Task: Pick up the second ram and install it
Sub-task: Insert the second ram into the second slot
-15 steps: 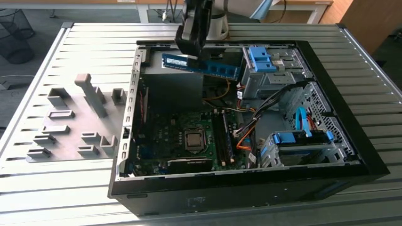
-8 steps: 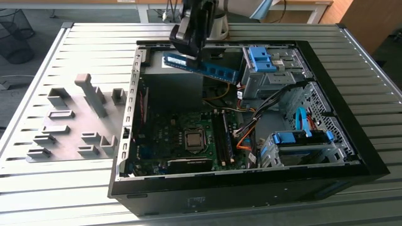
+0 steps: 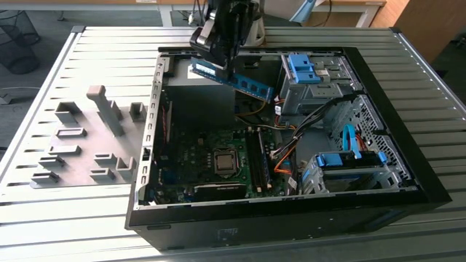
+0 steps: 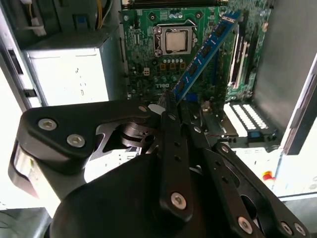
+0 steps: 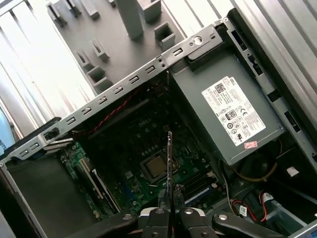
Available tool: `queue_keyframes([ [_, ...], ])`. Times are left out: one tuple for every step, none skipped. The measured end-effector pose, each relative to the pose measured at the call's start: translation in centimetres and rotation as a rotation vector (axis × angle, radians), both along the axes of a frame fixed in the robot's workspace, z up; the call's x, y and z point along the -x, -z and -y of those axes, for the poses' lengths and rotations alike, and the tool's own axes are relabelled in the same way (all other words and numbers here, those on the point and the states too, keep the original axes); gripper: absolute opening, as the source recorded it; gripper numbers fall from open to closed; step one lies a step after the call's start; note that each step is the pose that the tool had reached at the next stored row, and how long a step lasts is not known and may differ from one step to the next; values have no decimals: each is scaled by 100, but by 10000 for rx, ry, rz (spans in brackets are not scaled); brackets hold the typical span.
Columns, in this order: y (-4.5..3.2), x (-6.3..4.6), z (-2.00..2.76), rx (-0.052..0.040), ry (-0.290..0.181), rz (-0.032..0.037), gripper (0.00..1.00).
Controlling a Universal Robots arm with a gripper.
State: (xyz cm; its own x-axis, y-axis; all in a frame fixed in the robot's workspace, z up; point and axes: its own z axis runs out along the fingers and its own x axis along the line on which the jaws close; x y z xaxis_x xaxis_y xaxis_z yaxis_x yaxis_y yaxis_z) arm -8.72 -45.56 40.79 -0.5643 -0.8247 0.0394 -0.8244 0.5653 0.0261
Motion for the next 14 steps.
queue_keyframes([
  [2, 0, 0, 2, 170, 0, 14],
  [4, 0, 0, 3, 359, 0, 14],
  [6, 0, 0, 5, 534, 0, 14],
  [8, 0, 0, 7, 711, 1, 14],
  [10, 0, 0, 8, 884, 0, 14],
  [12, 0, 0, 9, 1060, 1, 14],
  [13, 0, 0, 11, 1235, 0, 14],
  [15, 0, 0, 13, 1413, 0, 14],
  [18, 0, 0, 14, 1605, 0, 14],
  [19, 0, 0, 15, 1782, 0, 14],
  [21, 0, 0, 16, 1955, 0, 14],
  [23, 0, 0, 17, 2131, 0, 14],
  [25, 0, 0, 18, 2315, 0, 14],
  [27, 0, 0, 19, 2491, 0, 14],
])
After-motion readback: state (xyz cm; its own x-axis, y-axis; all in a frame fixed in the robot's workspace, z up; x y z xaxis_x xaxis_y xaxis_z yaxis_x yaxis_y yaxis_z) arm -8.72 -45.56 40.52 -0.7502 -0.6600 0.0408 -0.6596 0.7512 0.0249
